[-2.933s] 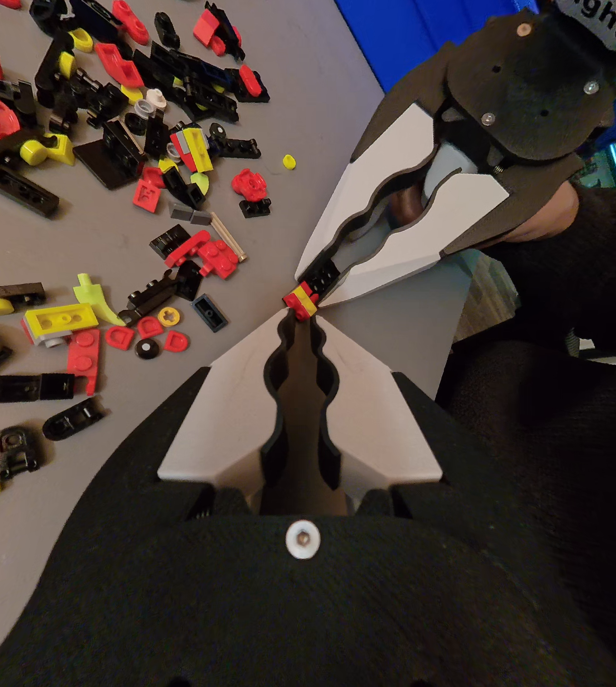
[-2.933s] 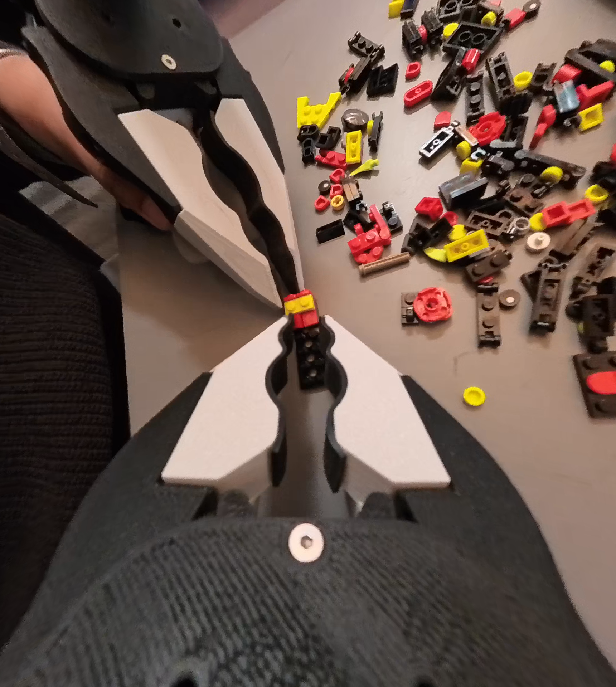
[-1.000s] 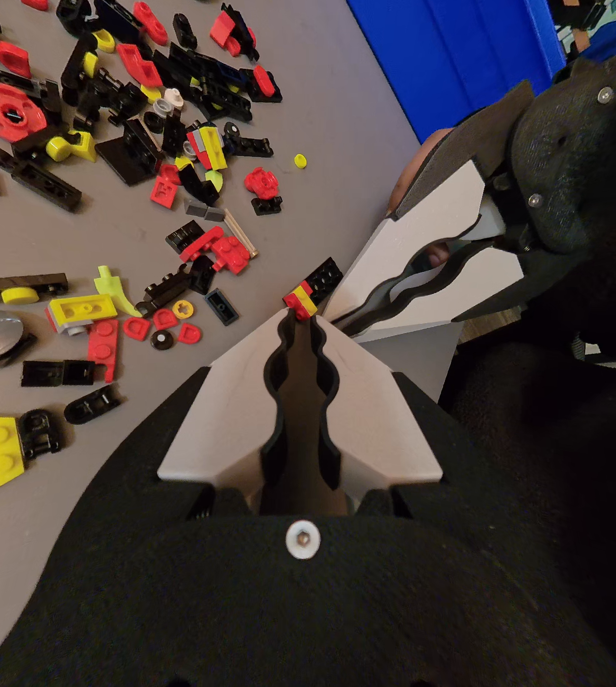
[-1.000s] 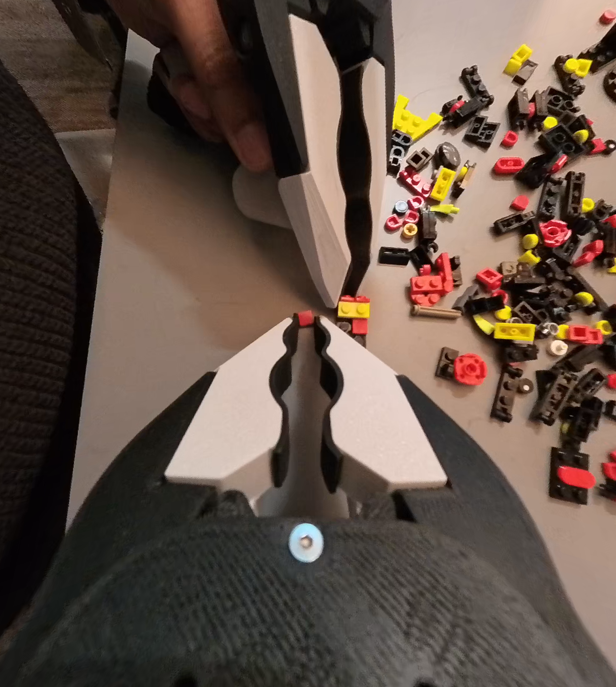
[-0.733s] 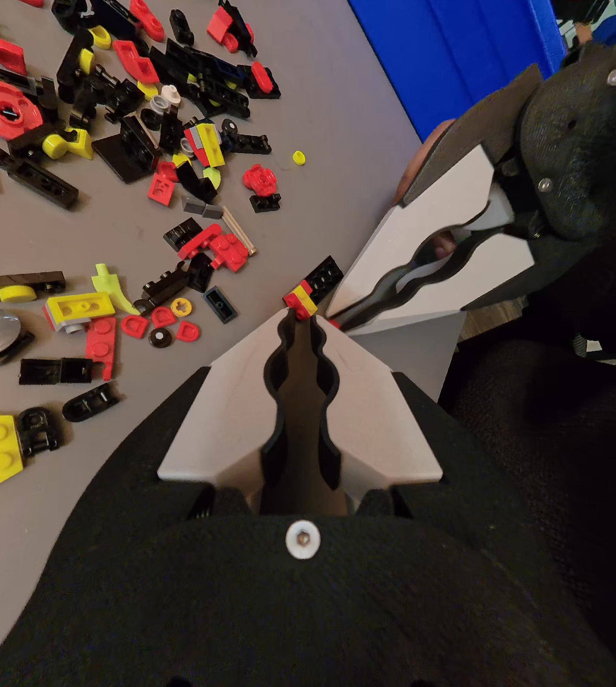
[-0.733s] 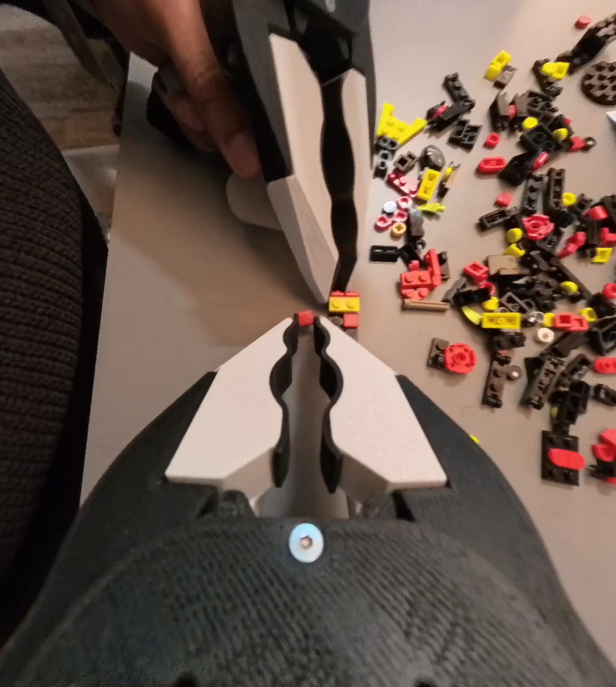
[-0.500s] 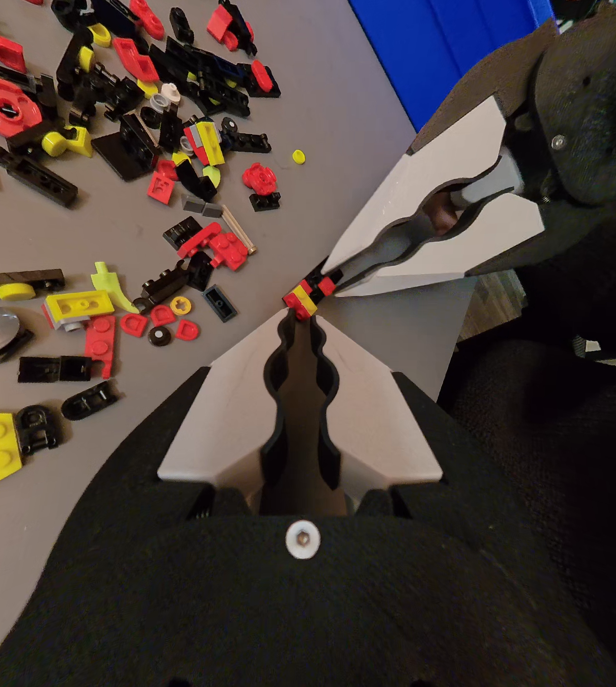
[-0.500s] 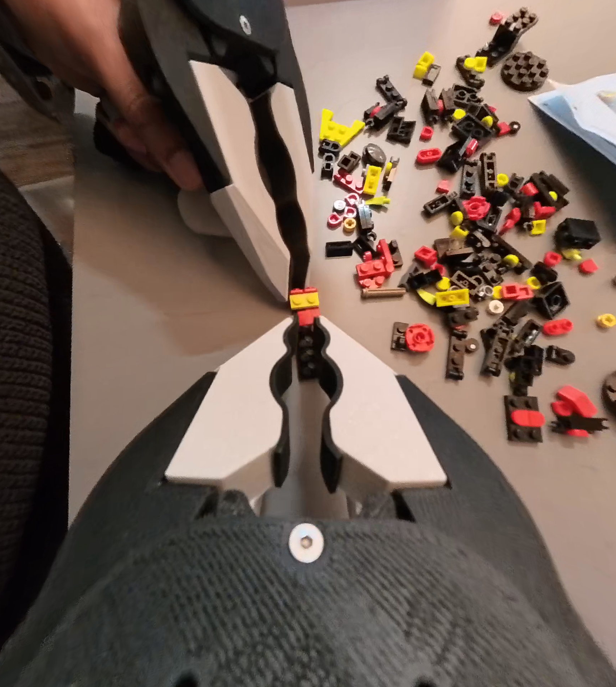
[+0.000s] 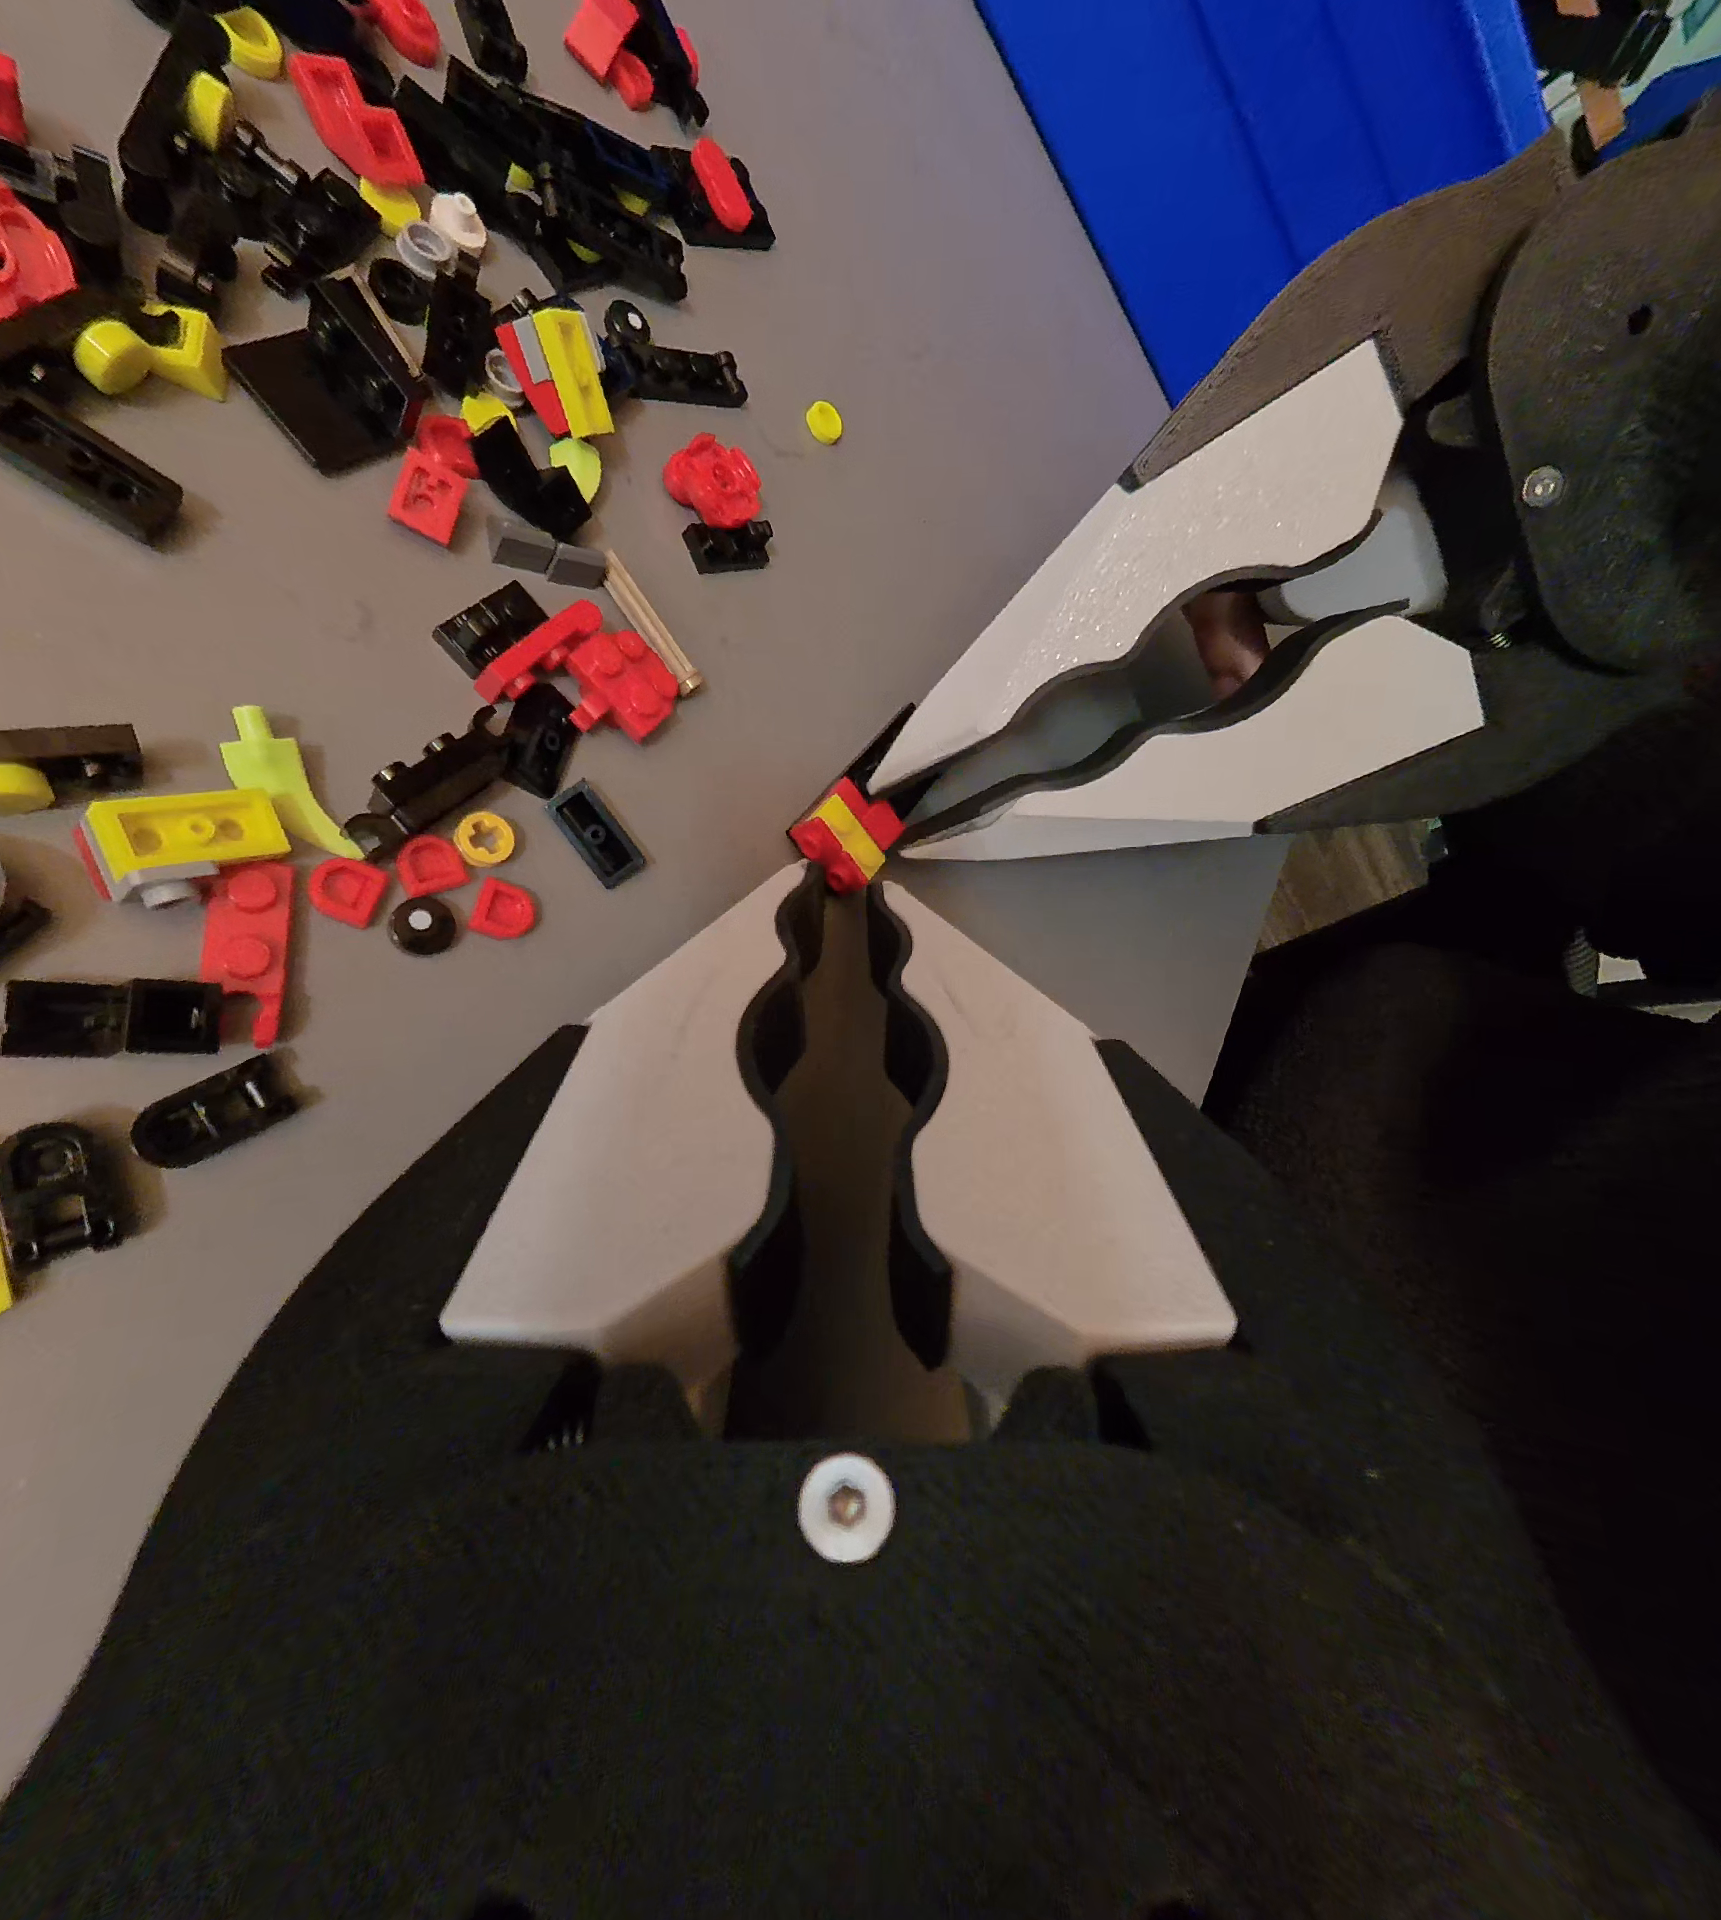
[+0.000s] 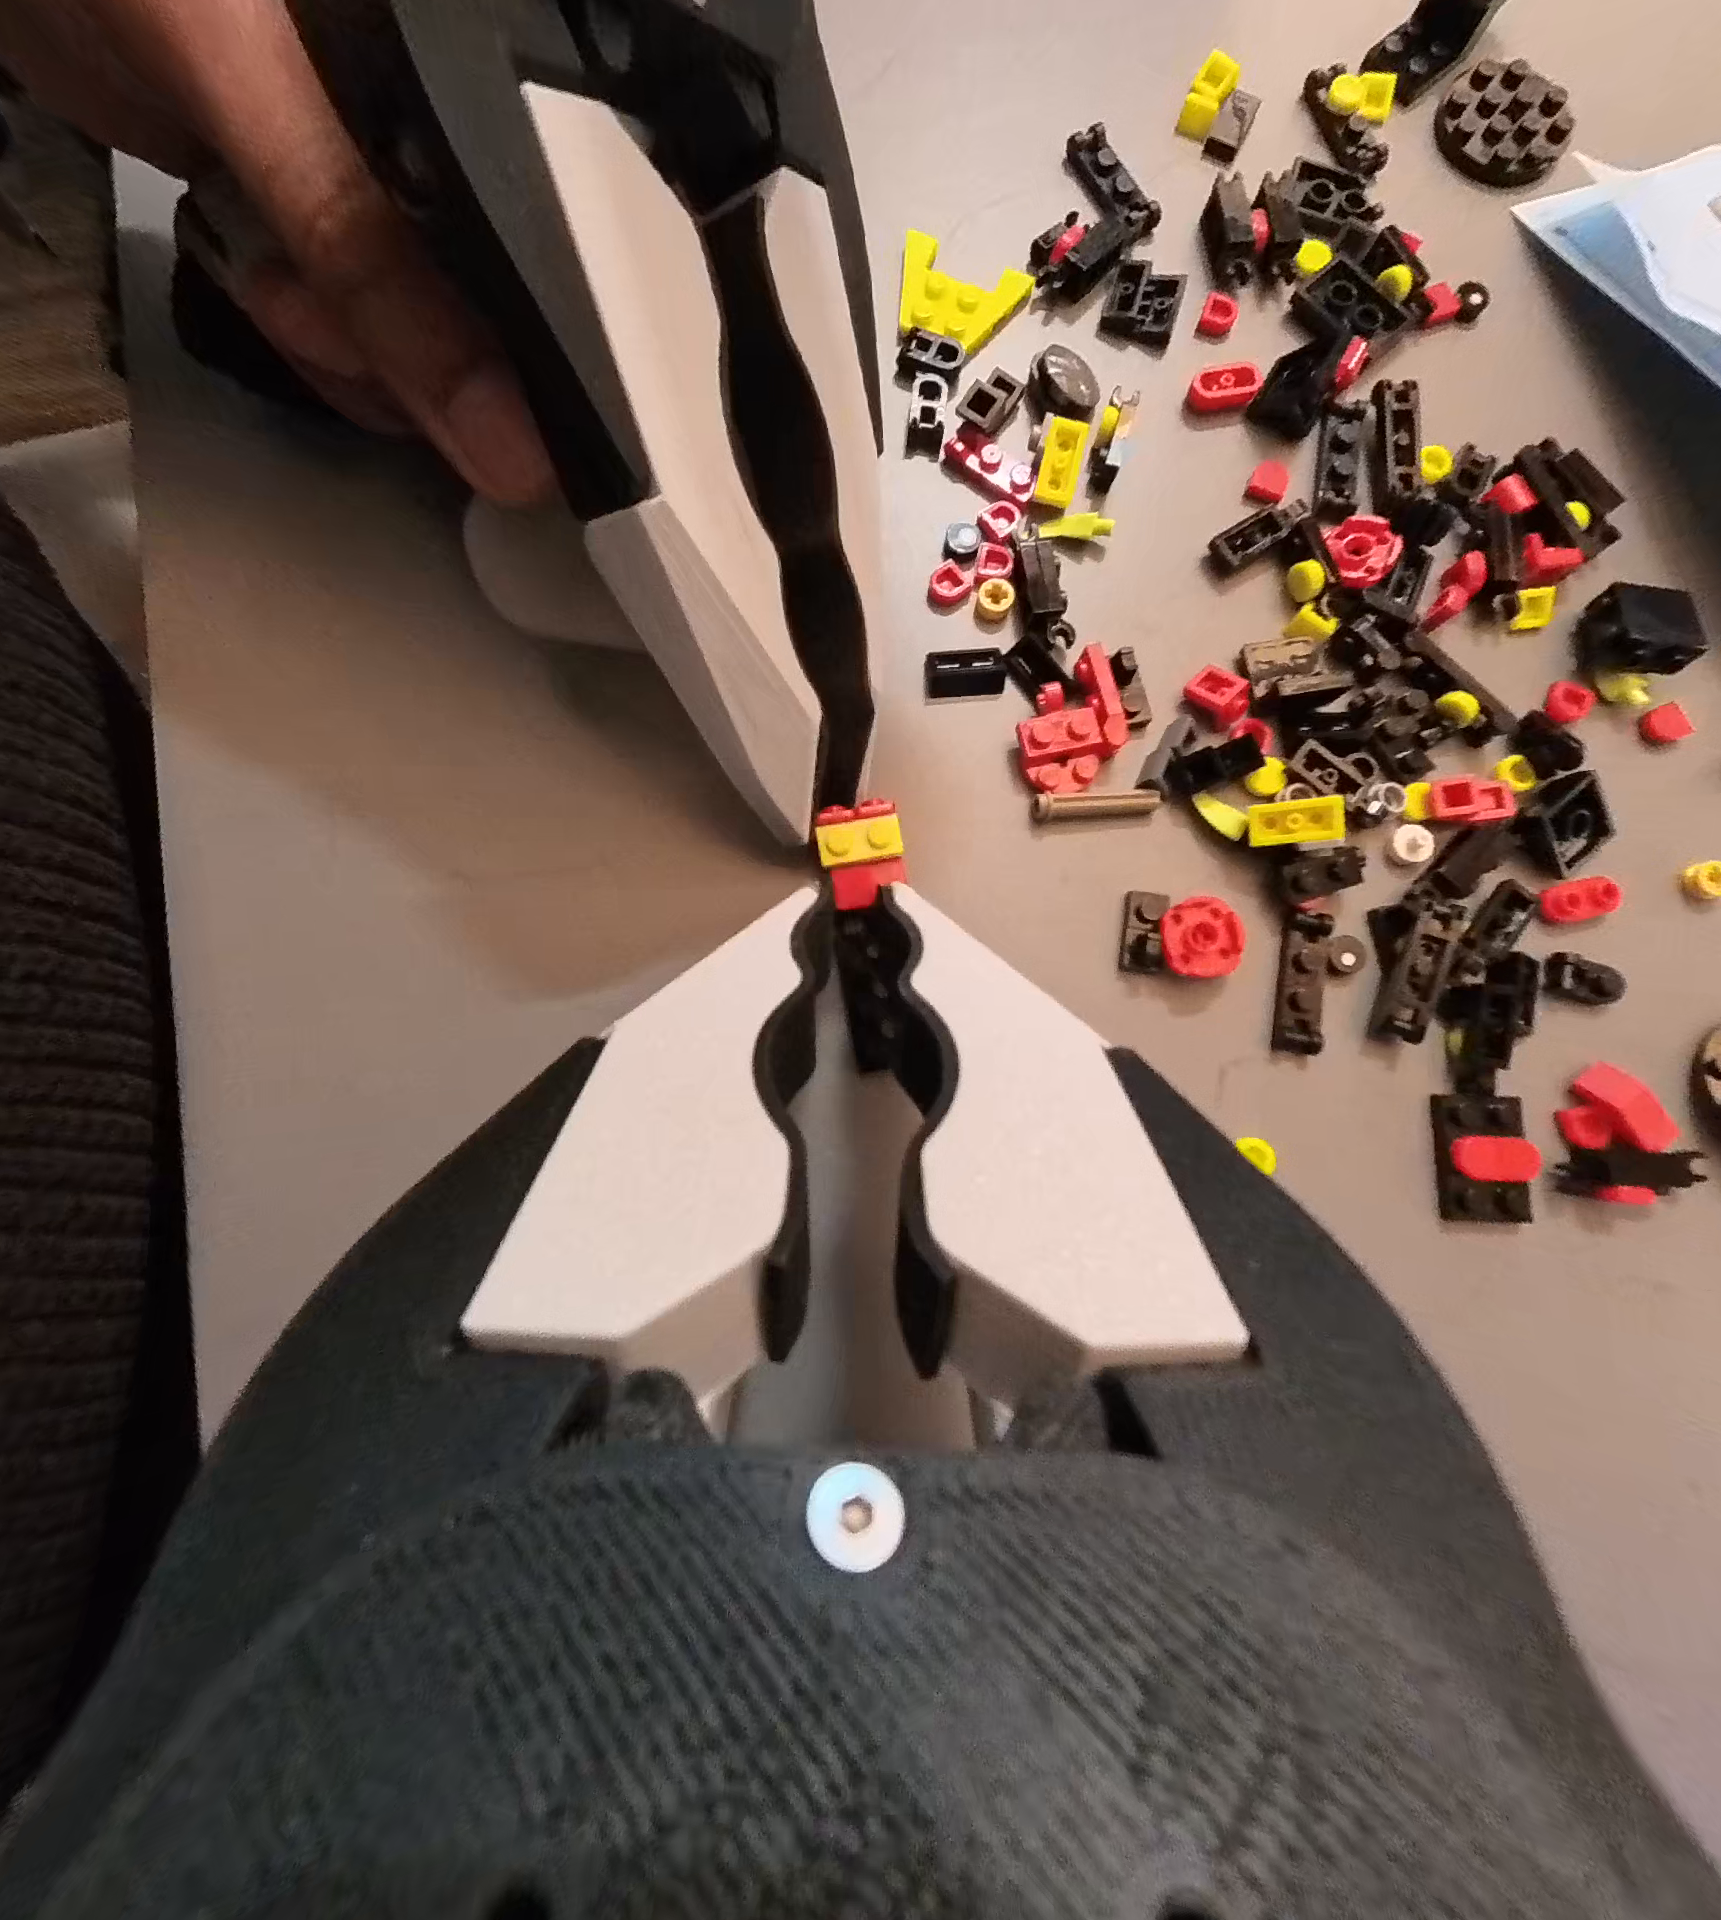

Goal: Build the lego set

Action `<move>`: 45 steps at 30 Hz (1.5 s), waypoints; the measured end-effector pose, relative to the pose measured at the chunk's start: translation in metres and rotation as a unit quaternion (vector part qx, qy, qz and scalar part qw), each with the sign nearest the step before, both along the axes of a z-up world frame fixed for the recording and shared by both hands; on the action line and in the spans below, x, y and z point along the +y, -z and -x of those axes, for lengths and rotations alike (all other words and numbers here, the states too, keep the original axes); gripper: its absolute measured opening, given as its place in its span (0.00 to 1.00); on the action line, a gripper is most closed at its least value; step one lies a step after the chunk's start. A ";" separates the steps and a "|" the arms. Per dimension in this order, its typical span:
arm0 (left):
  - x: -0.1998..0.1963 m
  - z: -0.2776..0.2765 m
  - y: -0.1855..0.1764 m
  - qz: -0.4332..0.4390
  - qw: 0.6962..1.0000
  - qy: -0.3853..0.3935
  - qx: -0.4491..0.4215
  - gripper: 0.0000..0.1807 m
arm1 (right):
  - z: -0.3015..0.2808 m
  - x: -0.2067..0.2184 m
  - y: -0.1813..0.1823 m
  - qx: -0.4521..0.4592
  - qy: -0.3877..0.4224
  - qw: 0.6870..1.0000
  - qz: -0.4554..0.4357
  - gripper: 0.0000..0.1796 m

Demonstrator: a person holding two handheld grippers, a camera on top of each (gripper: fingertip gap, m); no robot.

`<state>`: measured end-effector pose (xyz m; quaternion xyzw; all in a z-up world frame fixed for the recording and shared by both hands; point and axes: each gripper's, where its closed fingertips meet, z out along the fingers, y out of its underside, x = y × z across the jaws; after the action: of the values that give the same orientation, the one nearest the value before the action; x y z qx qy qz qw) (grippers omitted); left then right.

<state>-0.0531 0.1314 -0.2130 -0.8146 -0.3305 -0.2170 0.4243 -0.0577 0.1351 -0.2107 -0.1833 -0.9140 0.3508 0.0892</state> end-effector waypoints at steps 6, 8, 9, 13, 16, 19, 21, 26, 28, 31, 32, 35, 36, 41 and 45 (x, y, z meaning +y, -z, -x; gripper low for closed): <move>0.000 0.000 0.000 -0.001 1.000 0.000 -0.001 0.03 | -0.001 -0.001 0.000 -0.006 -0.001 1.000 0.006 0.03; 0.000 0.000 0.000 -0.001 1.000 0.000 -0.002 0.03 | -0.001 -0.002 0.000 0.000 -0.003 1.000 0.001 0.03; 0.000 0.000 0.000 -0.001 1.000 0.000 -0.002 0.03 | 0.000 -0.001 0.000 0.005 -0.004 1.000 -0.002 0.03; 0.000 0.000 0.000 -0.001 1.000 0.000 -0.001 0.03 | -0.001 -0.002 0.000 0.015 -0.009 1.000 -0.010 0.03; 0.000 0.000 0.000 0.000 1.000 0.000 -0.001 0.03 | -0.001 -0.002 0.001 0.019 -0.013 1.000 -0.013 0.03; 0.000 0.000 0.000 0.000 1.000 0.000 -0.001 0.03 | -0.001 -0.002 0.001 0.020 -0.013 1.000 -0.014 0.03; 0.000 0.000 0.000 -0.001 1.000 0.000 -0.001 0.03 | -0.001 -0.002 0.001 0.021 -0.013 1.000 -0.014 0.04; 0.000 0.000 0.000 -0.001 1.000 0.000 -0.001 0.03 | -0.001 -0.002 0.001 0.025 -0.014 0.999 -0.017 0.04; 0.000 0.000 0.000 -0.001 1.000 0.000 -0.001 0.03 | -0.001 -0.002 0.001 0.026 -0.014 0.999 -0.017 0.04; 0.000 0.000 0.000 -0.001 1.000 0.000 -0.002 0.03 | -0.001 -0.002 0.001 0.027 -0.015 0.999 -0.018 0.04; 0.000 0.000 0.000 -0.001 1.000 0.000 -0.002 0.03 | -0.001 -0.002 0.002 0.027 -0.015 0.999 -0.019 0.04; 0.000 0.000 0.000 -0.001 1.000 0.000 -0.002 0.03 | -0.001 -0.002 0.002 0.029 -0.015 0.999 -0.021 0.04; 0.000 0.000 0.000 -0.001 1.000 0.000 -0.002 0.03 | -0.001 -0.001 0.002 0.029 -0.016 0.999 -0.022 0.04; 0.000 0.000 0.000 -0.001 1.000 0.000 -0.002 0.03 | -0.001 -0.002 0.001 0.032 -0.017 0.999 -0.021 0.04; 0.000 0.000 0.000 -0.001 1.000 0.000 -0.003 0.03 | -0.002 -0.003 -0.001 0.033 -0.022 0.999 -0.015 0.05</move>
<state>-0.0535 0.1312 -0.2131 -0.8136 -0.3309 -0.2199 0.4245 -0.0555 0.1324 -0.2095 -0.1501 -0.9194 0.3451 0.1142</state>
